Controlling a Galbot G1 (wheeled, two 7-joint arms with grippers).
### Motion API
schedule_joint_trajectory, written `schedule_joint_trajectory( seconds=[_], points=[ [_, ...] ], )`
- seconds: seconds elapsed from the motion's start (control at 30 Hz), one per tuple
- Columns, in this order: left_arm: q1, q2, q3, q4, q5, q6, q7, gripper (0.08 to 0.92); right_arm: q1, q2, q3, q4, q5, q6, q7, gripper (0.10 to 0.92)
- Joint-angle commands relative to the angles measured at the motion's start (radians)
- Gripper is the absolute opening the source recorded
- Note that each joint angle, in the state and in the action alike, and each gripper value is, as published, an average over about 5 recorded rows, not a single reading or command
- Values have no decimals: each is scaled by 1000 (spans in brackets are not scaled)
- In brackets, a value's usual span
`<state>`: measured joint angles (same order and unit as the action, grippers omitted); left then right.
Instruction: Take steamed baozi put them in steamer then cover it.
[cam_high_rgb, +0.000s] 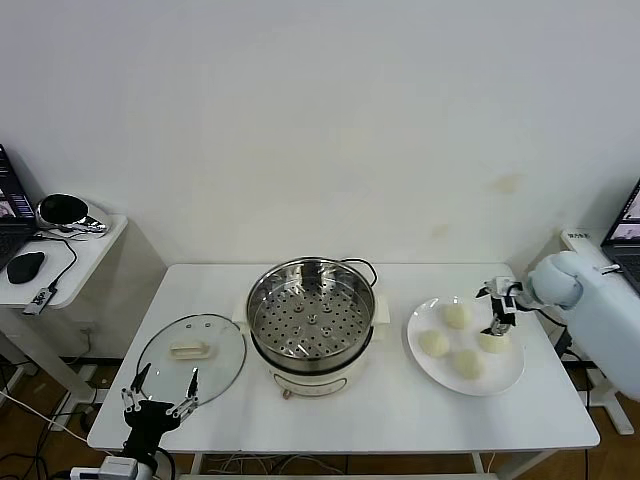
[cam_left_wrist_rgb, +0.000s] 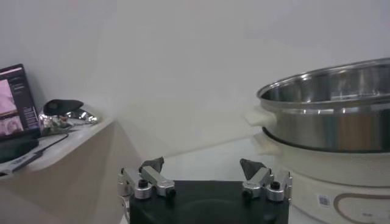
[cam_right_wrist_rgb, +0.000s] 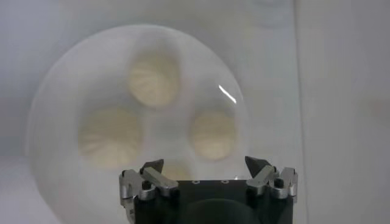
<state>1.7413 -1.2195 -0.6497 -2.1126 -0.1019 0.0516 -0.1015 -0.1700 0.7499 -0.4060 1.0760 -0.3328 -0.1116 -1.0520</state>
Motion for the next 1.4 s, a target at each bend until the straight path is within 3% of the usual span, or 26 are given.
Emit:
schedule_joint_trajectory(
  seconds=[0.03,0.77,1.2,1.4],
  points=[
    [-6,6,-10,7,-1,3,1,823,72,152,-52,-227,-84,58,-32,823],
    [-37,23,-4,44,-6,3,4,823,72,265,-27,-364,-145,21,46,814],
    [-37,21,-6,46,-6,1,4,823,77,268,-21,-380,-161,20,50,628],
    [-33,22,-7,43,-6,2,4,823,83,244,-36,-344,-140,21,25,622]
  ],
)
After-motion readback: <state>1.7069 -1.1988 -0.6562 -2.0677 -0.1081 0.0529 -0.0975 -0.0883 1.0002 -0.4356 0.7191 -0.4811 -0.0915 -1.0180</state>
